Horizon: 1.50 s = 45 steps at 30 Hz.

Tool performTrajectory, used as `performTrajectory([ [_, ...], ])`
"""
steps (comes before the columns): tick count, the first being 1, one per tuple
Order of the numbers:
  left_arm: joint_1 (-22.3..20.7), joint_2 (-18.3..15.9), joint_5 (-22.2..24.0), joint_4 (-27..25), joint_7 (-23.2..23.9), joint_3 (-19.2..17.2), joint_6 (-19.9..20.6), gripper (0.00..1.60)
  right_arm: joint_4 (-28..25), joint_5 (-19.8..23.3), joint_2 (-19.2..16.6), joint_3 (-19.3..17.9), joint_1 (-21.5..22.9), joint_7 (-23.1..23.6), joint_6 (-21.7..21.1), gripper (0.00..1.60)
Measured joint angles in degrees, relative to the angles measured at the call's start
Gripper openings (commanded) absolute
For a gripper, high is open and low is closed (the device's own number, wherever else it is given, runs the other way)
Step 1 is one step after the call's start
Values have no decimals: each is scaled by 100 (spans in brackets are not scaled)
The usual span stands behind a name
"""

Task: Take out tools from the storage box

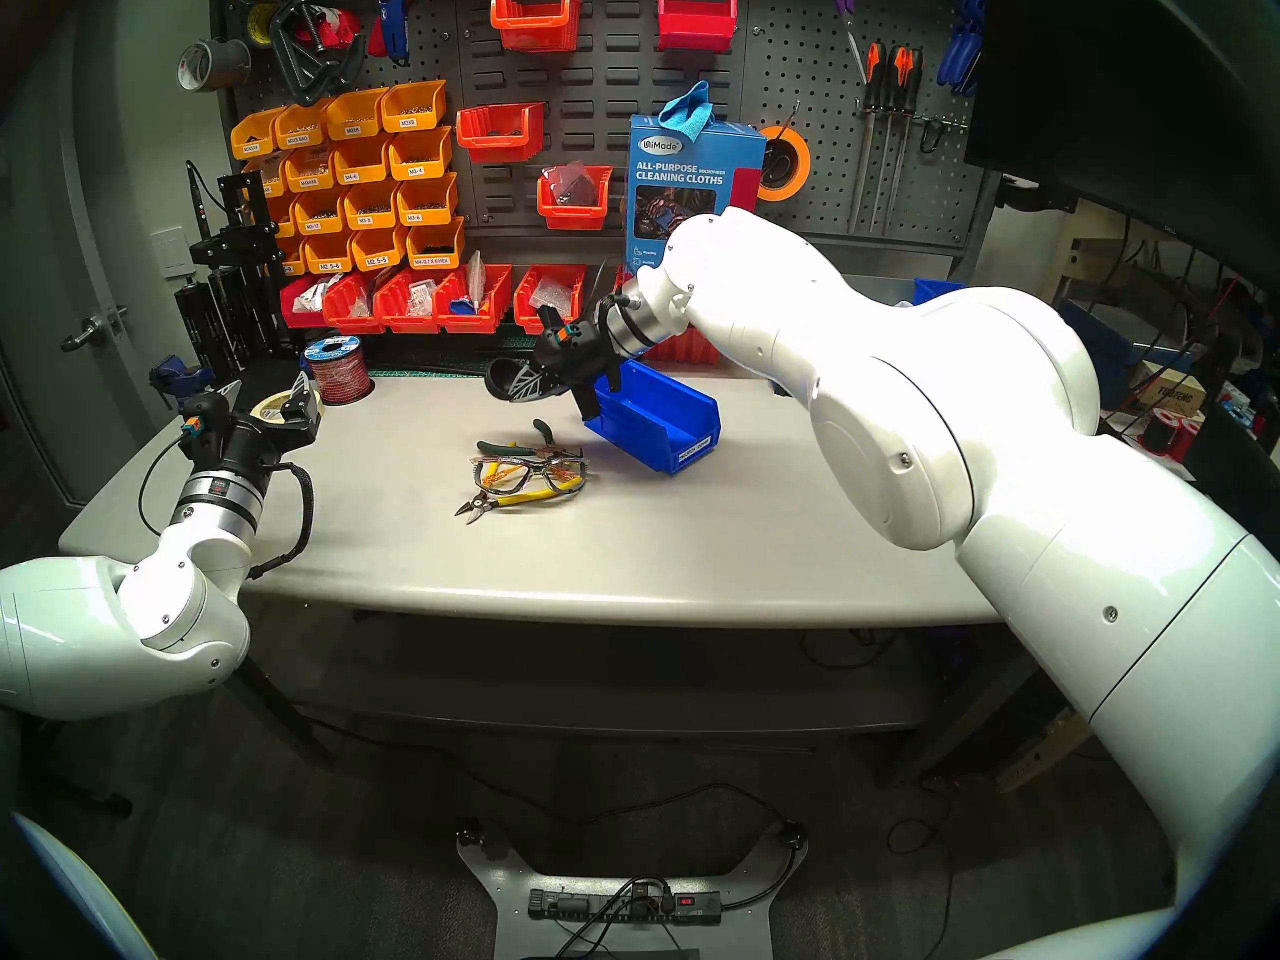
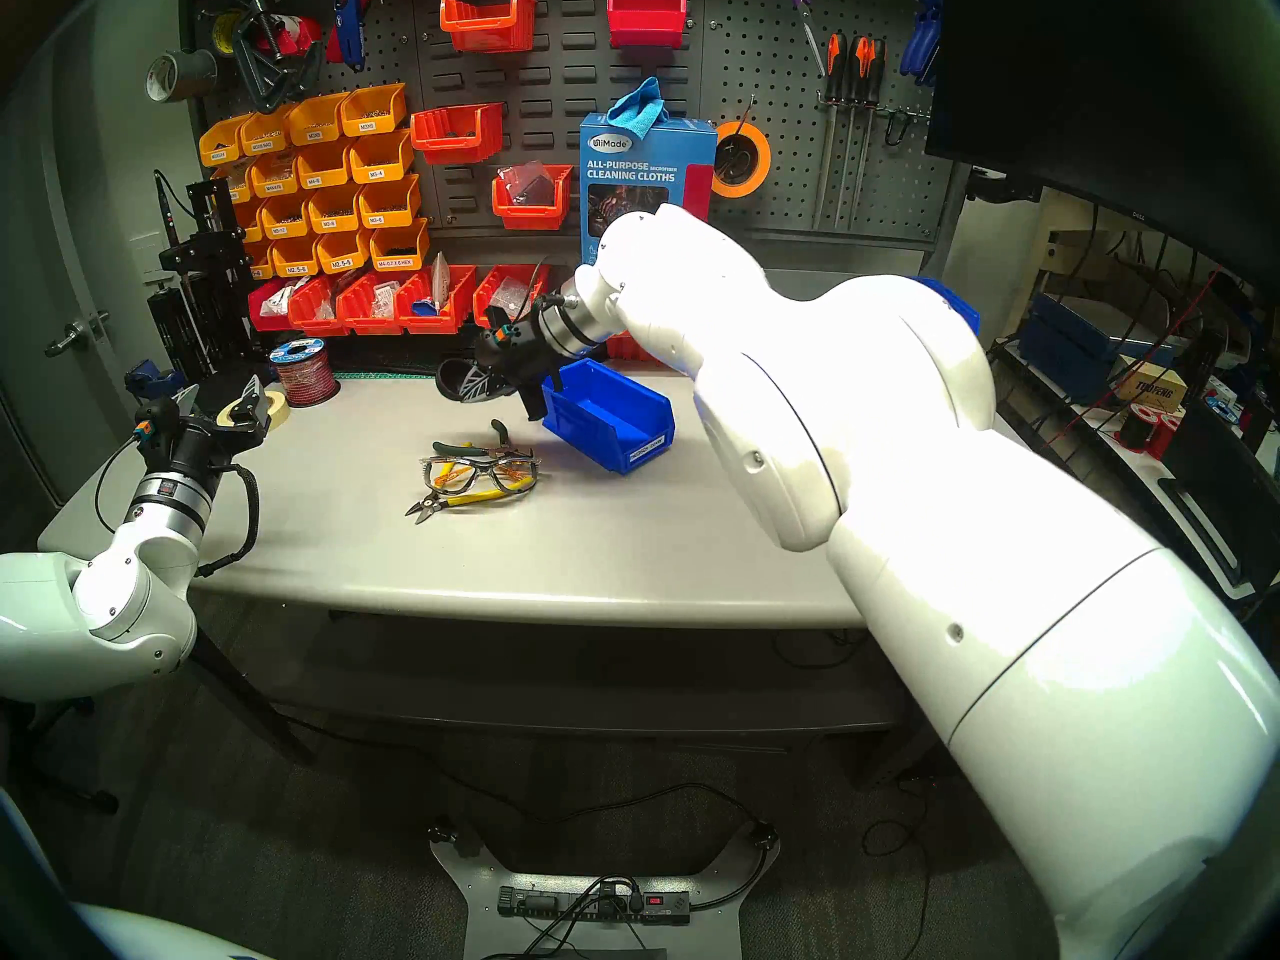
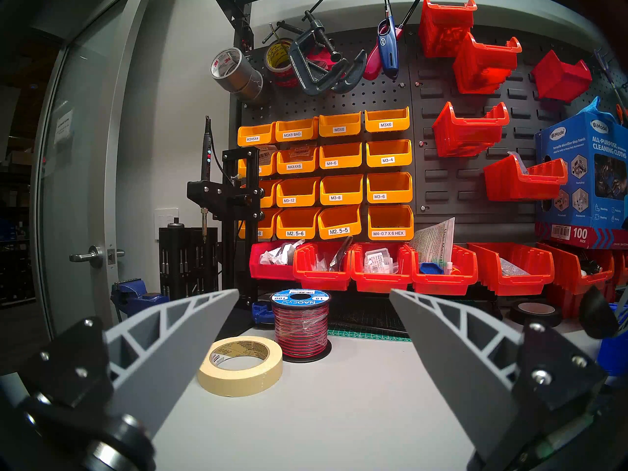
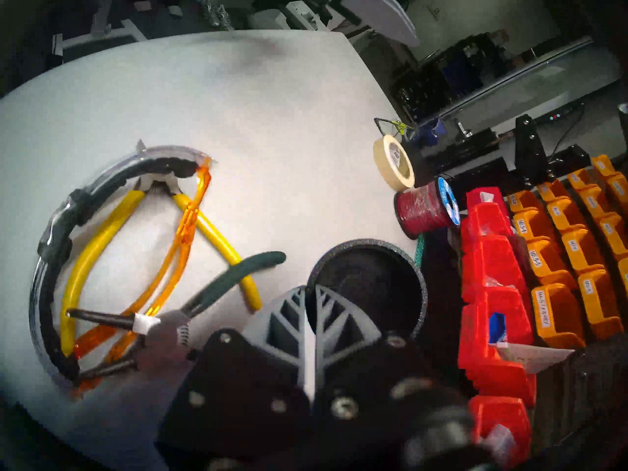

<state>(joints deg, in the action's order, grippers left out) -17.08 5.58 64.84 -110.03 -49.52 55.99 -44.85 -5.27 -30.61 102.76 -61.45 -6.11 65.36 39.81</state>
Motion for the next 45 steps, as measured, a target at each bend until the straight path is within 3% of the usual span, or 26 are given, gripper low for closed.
performTrajectory([
  [10,-43,0,2,-1,2,58,0,160,24,-116,103,167,-178,164,-183,0],
  [11,-52,0,3,-2,3,70,0,160,13,-119,108,175,-177,178,-206,6],
  [12,-61,0,3,-2,3,80,0,160,7,-123,112,185,-173,191,-232,21],
  [13,-69,0,4,-2,3,90,0,160,0,-129,117,196,-168,205,-259,51],
  [15,-84,0,5,-3,4,108,0,160,-15,-144,129,218,-156,241,-314,85],
  [19,-112,0,6,-4,5,138,-2,160,-21,-186,152,266,-153,277,-404,114],
  [20,-123,0,7,-5,6,149,-2,160,-22,-194,158,275,-152,275,-433,142],
  [22,-135,0,8,-5,7,160,-2,160,-32,-196,165,281,-149,247,-462,142],
  [23,-138,0,8,-5,7,163,-2,160,-35,-196,168,283,-147,232,-470,159],
  [45,-225,0,16,-11,13,240,-2,160,-59,-256,50,332,26,-9,-655,160],
])
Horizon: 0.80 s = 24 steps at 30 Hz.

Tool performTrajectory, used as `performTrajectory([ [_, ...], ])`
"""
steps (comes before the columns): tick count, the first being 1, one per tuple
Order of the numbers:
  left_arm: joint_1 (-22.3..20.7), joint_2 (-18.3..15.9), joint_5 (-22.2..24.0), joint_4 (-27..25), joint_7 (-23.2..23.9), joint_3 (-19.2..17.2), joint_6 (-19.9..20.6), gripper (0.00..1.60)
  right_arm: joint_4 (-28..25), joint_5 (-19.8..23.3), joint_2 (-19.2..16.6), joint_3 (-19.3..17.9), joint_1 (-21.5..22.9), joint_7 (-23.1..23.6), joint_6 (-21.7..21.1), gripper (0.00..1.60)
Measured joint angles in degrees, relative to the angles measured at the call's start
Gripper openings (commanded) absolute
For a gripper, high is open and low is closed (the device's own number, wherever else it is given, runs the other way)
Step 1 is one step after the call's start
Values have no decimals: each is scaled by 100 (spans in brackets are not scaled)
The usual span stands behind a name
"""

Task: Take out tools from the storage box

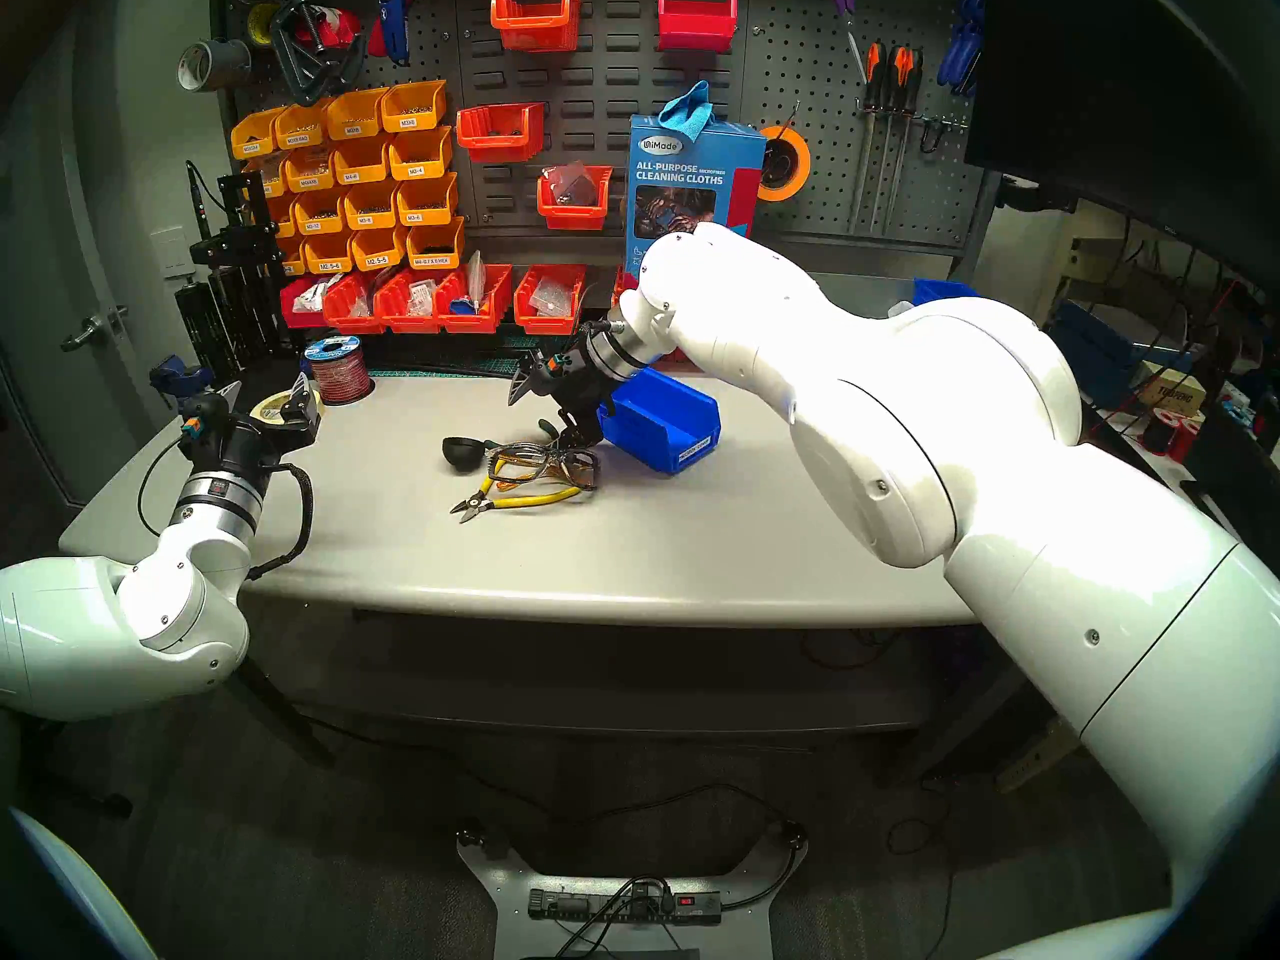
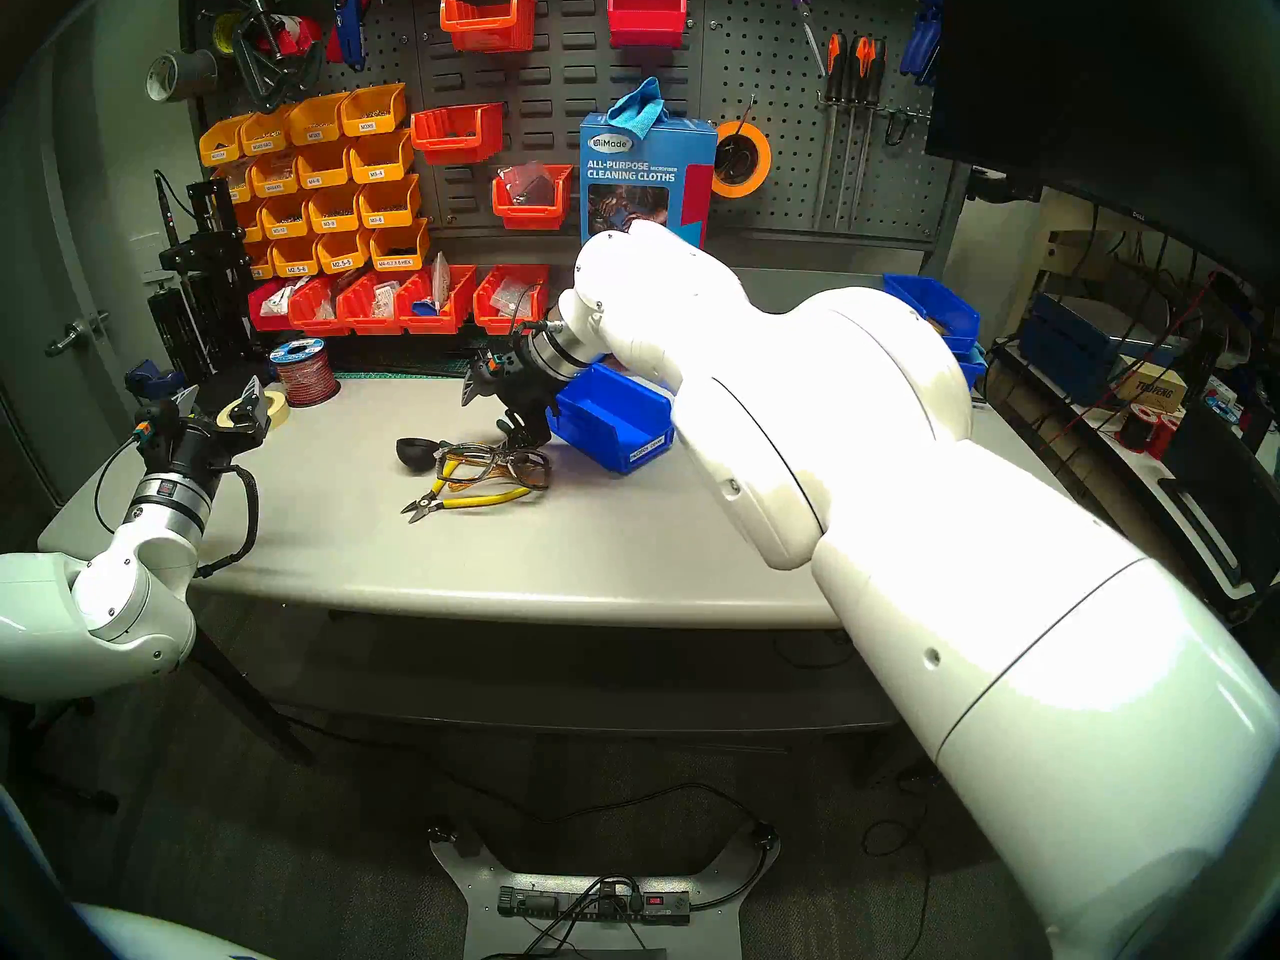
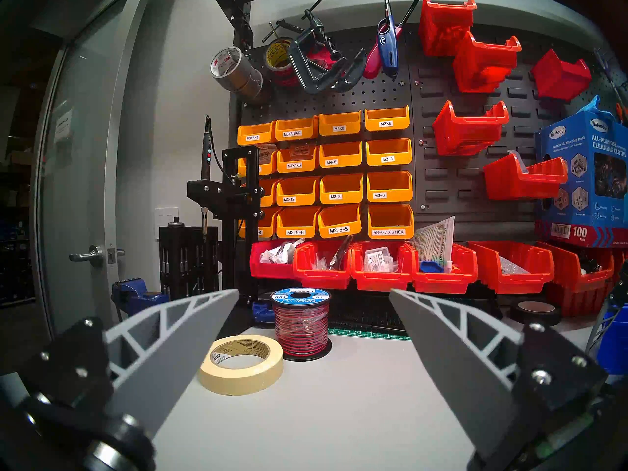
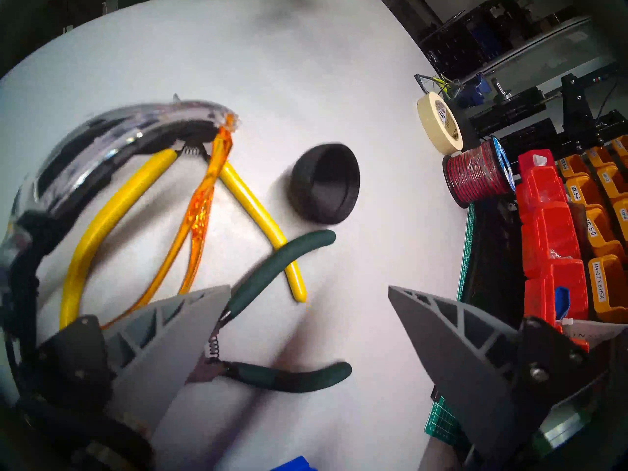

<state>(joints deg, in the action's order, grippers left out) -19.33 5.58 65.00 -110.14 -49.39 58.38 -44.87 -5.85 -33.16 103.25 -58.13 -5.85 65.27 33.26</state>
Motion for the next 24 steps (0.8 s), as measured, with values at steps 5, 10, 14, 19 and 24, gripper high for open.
performTrajectory([
  [5,0,0,1,-1,0,-2,0,160,-2,-1,-121,-50,129,14,-17,160],
  [10,0,0,2,-1,0,-3,0,160,-1,53,-233,-121,249,88,-22,160],
  [14,0,0,2,-2,1,-4,-1,160,8,106,-307,-182,330,247,-13,160],
  [19,0,0,3,-2,1,-5,-1,160,12,177,-392,-269,415,358,-1,160],
  [24,0,0,4,-2,1,-6,-1,160,23,284,-502,-403,496,403,-41,160],
])
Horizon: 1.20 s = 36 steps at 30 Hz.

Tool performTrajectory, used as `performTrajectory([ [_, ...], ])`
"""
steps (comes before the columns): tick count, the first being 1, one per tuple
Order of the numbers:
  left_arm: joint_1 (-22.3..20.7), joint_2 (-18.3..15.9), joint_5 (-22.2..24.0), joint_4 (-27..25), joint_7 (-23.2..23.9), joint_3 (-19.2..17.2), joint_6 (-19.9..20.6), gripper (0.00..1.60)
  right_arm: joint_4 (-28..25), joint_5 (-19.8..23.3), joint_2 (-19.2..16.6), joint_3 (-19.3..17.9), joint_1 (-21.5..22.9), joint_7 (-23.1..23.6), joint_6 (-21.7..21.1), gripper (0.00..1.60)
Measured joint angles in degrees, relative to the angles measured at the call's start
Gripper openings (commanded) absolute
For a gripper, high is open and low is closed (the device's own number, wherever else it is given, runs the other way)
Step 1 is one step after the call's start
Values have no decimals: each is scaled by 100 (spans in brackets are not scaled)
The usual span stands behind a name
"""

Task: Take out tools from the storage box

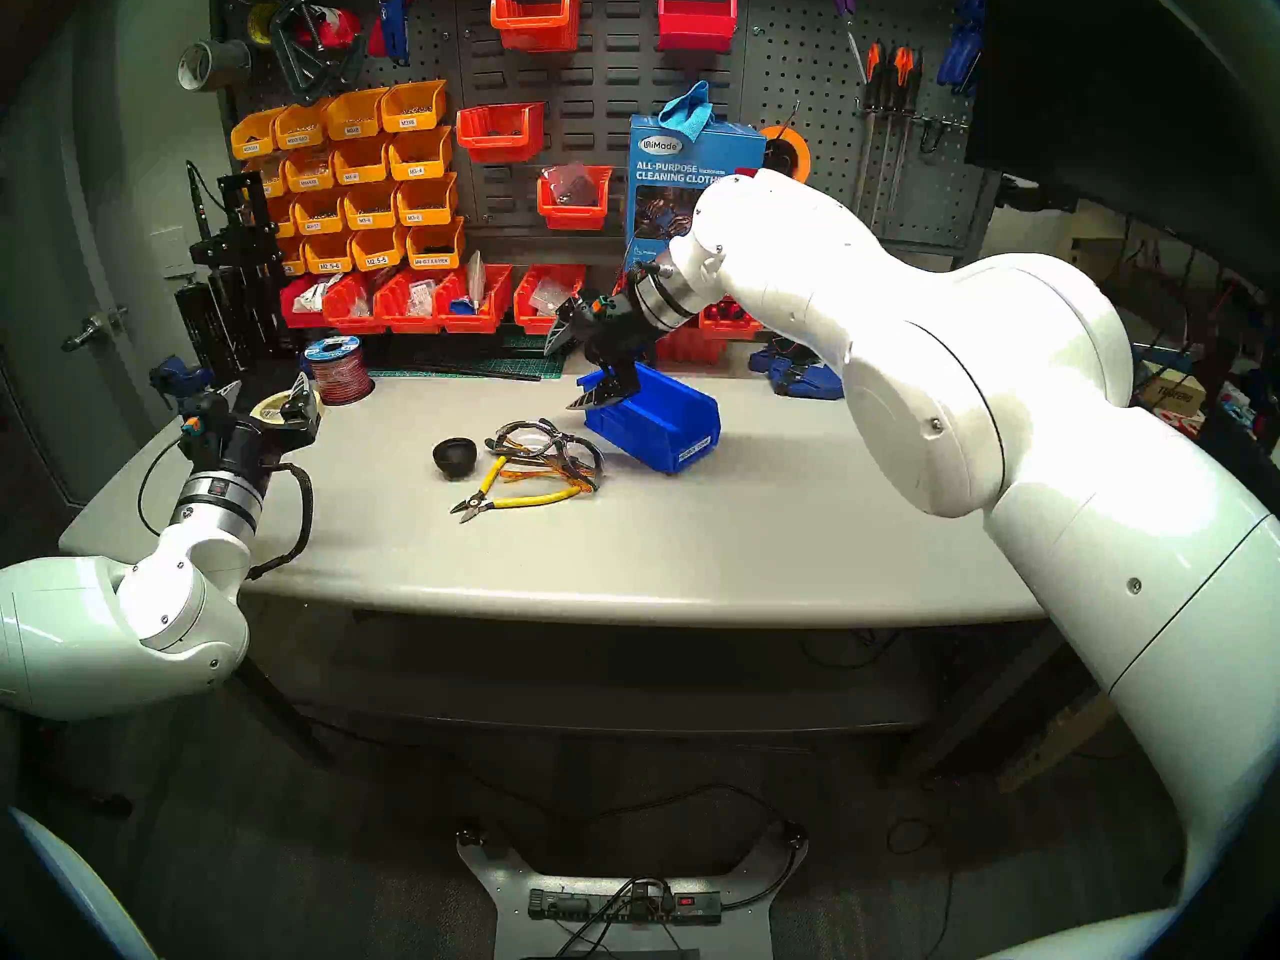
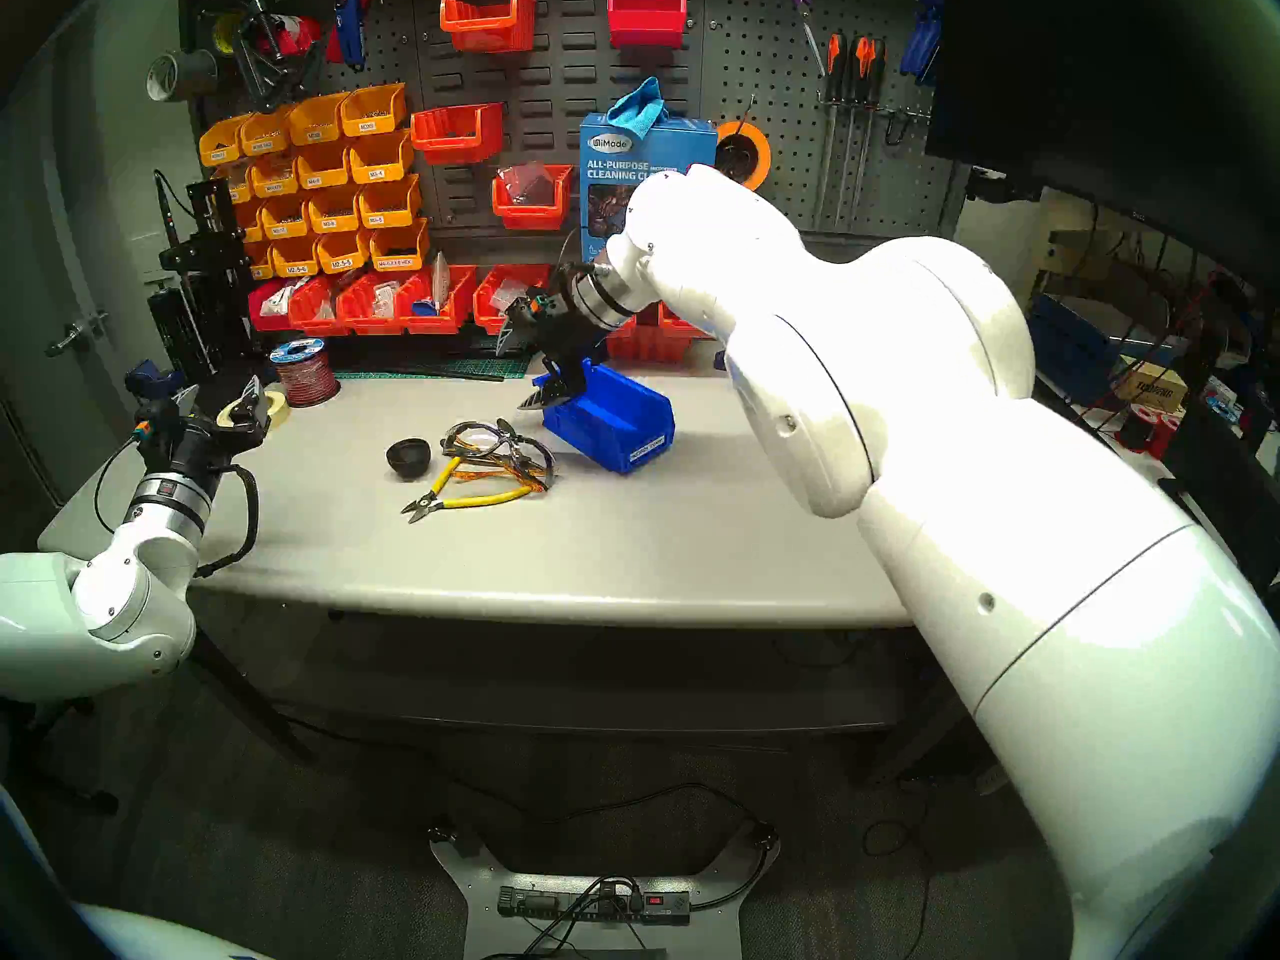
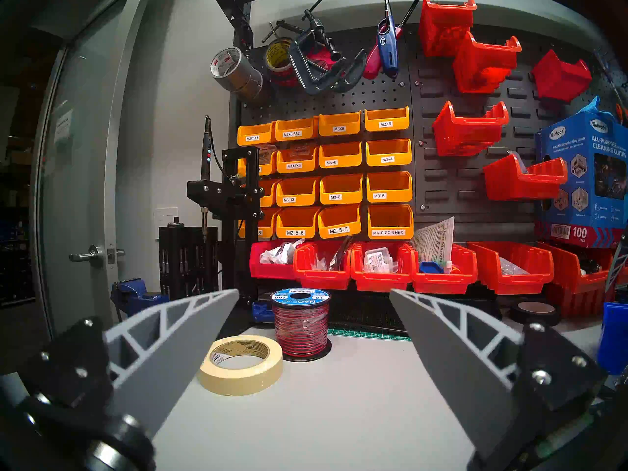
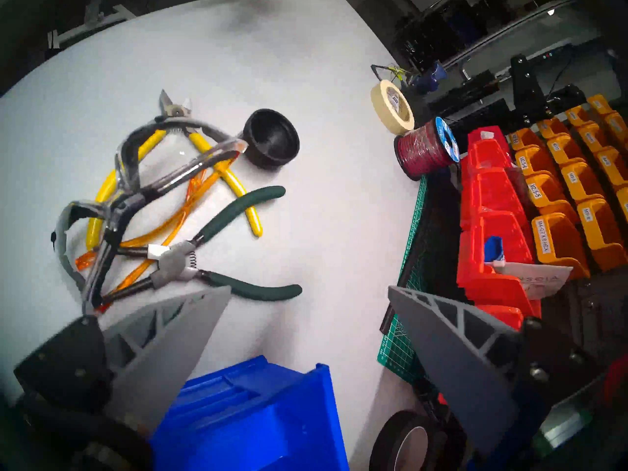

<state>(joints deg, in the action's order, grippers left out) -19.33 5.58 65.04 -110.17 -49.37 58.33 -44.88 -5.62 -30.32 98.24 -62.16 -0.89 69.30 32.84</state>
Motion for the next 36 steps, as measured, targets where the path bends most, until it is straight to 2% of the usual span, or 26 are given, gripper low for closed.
performTrajectory([
  [11,0,0,3,-1,1,-1,0,160,9,318,-327,-394,-39,122,-437,160],
  [21,1,0,5,-2,2,-1,0,160,26,597,-577,-730,-391,360,-891,160],
  [36,3,0,9,-3,2,1,0,160,33,855,-706,-1039,-801,638,-1188,160],
])
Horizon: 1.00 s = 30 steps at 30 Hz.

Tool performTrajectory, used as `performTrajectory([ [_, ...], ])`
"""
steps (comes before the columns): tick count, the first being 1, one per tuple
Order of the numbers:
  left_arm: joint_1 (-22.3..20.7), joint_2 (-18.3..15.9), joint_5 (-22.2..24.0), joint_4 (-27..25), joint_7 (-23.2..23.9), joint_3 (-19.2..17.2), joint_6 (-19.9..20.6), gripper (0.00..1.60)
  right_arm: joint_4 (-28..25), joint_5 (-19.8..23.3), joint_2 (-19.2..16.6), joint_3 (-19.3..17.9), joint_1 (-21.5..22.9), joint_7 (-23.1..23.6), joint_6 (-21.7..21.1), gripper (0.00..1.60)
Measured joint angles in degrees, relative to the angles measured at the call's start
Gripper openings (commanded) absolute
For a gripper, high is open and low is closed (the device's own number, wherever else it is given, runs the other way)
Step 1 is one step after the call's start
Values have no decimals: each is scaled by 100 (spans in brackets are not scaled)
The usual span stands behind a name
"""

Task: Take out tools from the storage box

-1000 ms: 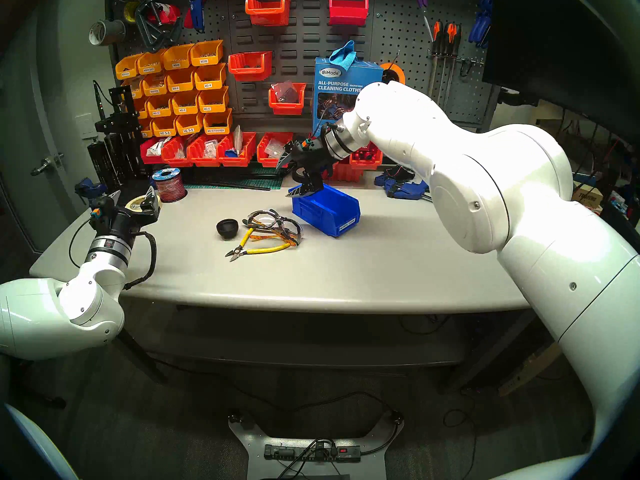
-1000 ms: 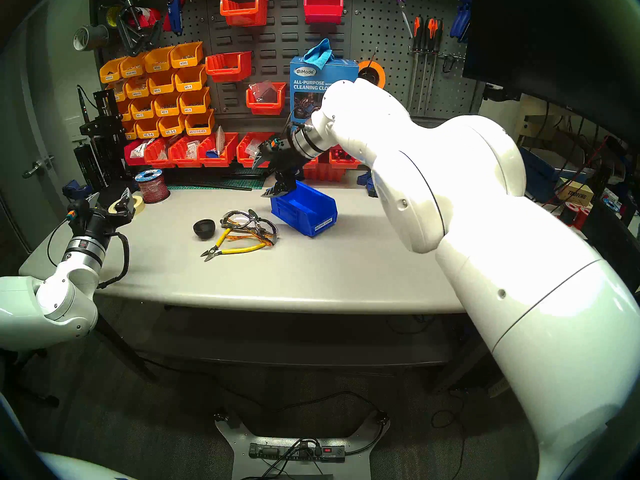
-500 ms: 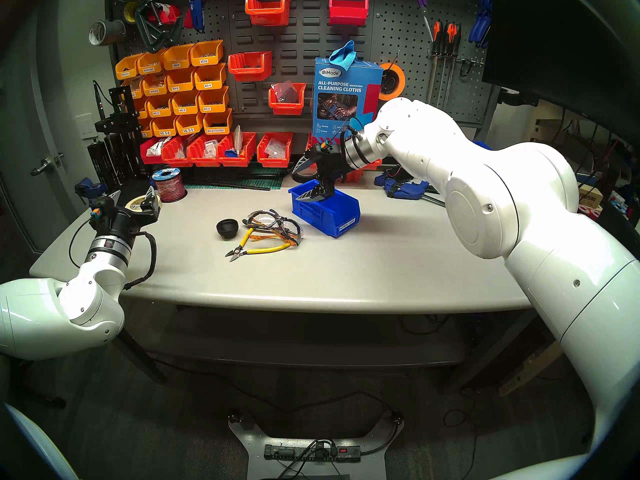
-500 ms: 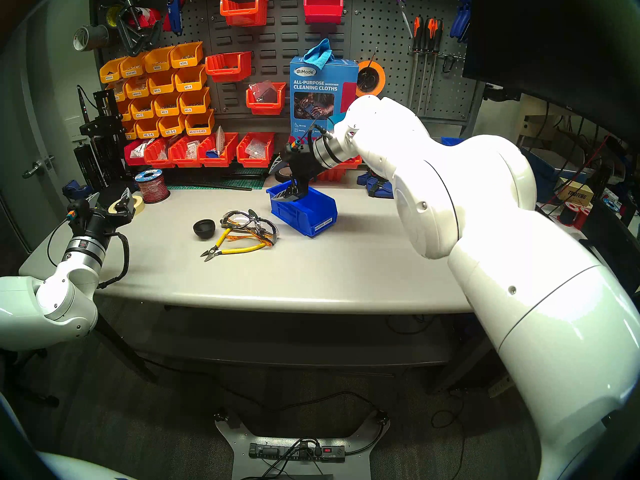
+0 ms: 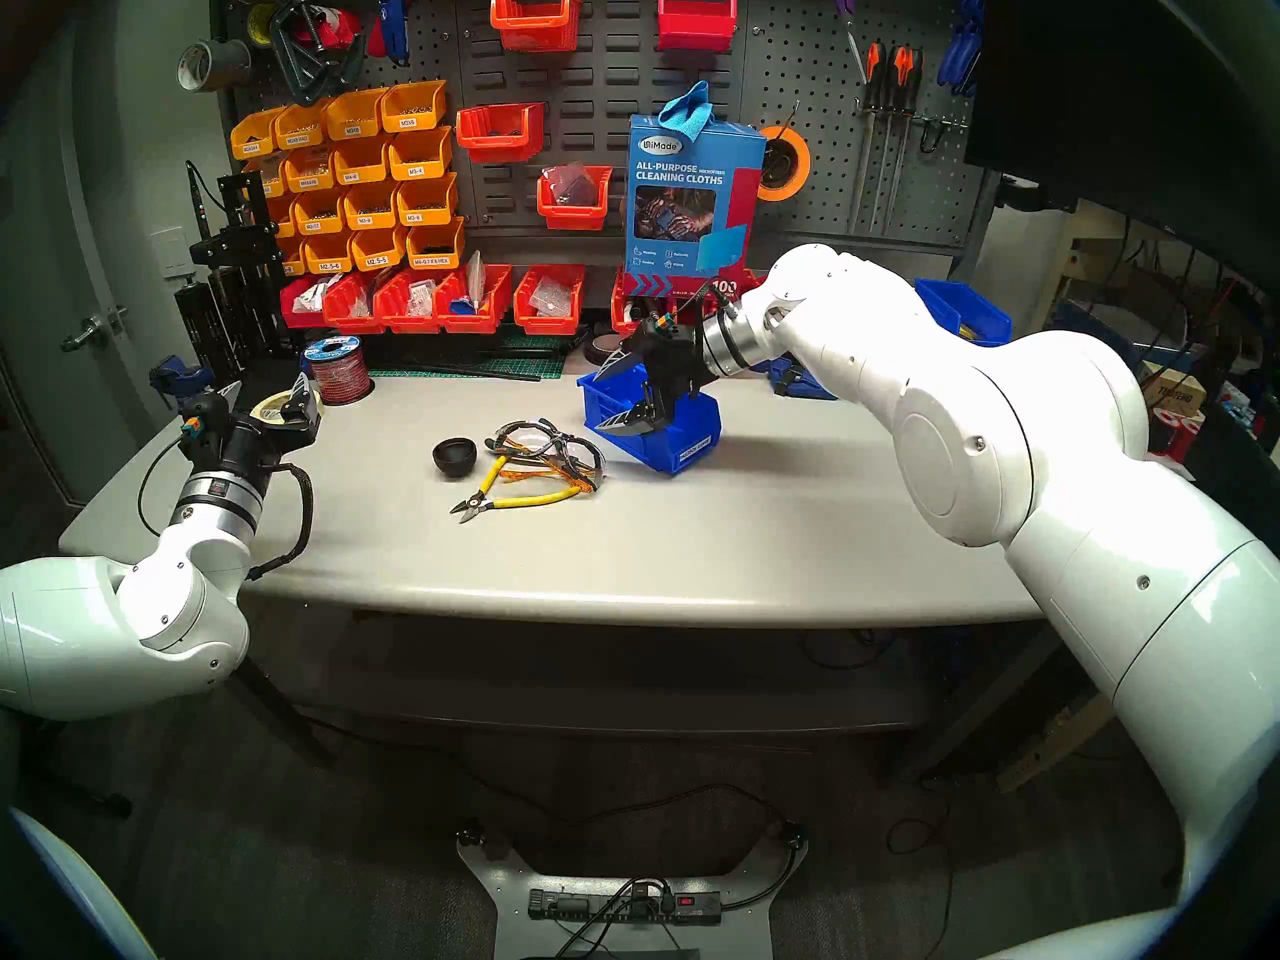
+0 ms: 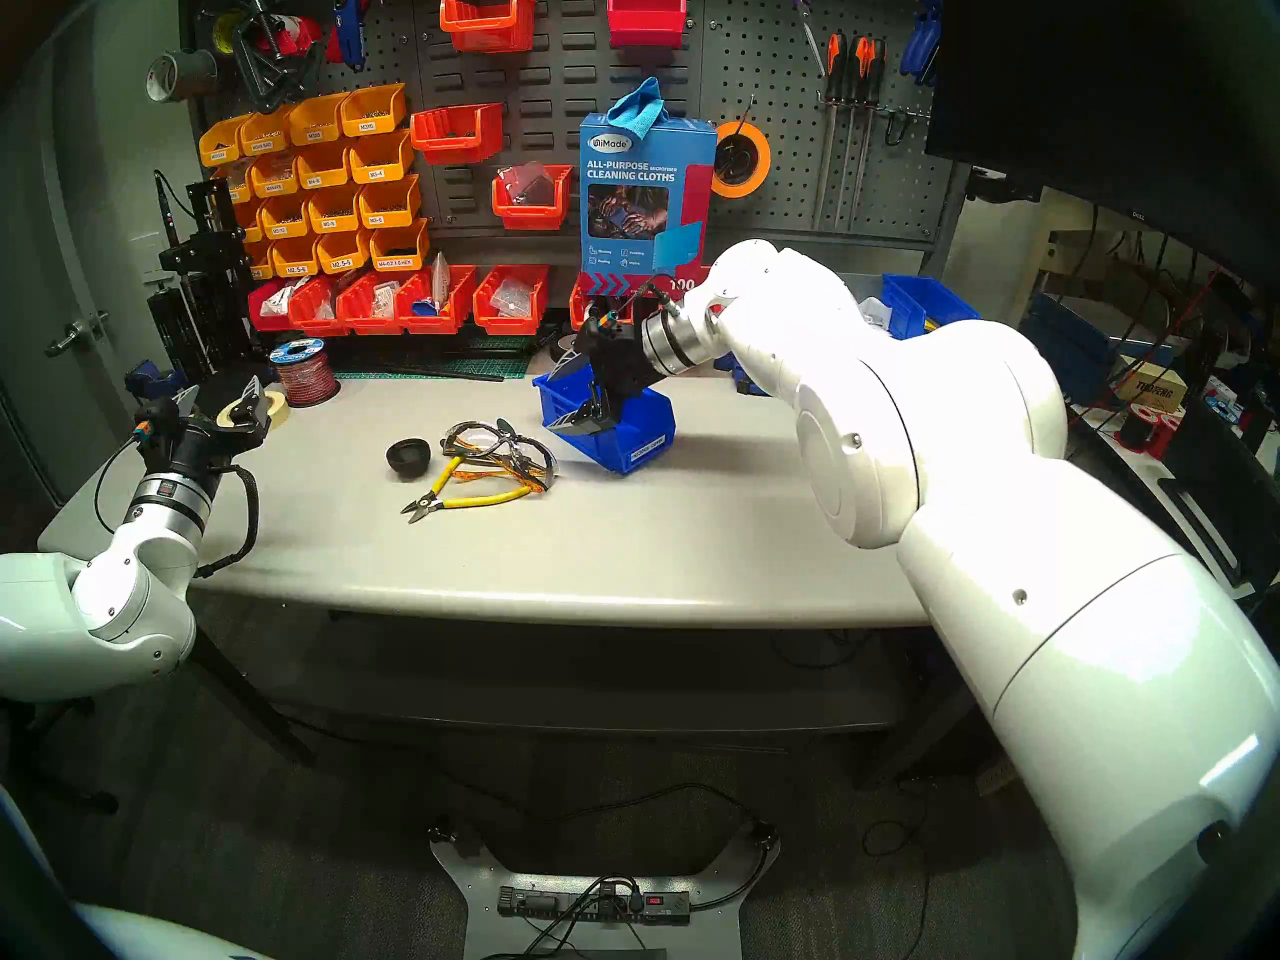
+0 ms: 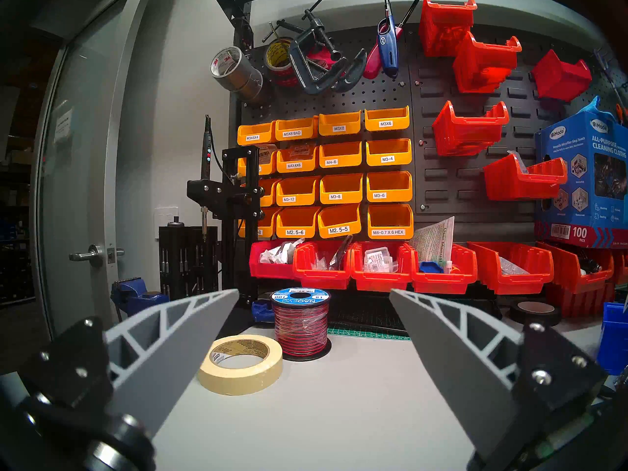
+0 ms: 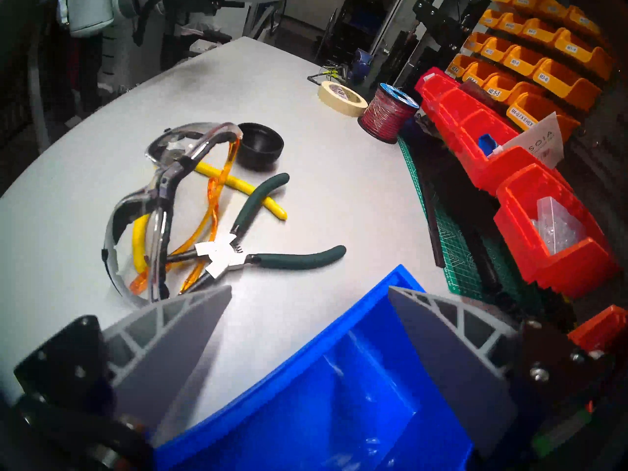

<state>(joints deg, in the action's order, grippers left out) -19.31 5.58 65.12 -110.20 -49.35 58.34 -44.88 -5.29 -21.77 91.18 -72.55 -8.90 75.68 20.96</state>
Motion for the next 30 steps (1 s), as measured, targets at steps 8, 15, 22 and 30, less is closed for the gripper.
performTrajectory([
  [8,1,1,2,-1,0,1,0,160,-29,50,1,-68,-1,130,-2,160],
  [15,2,1,3,-1,1,1,0,160,-115,89,101,-114,88,242,111,160],
  [22,2,2,5,-1,1,1,0,160,-159,115,195,-146,146,340,181,160],
  [30,3,3,6,-2,1,1,0,160,-88,116,148,-152,120,399,119,160],
])
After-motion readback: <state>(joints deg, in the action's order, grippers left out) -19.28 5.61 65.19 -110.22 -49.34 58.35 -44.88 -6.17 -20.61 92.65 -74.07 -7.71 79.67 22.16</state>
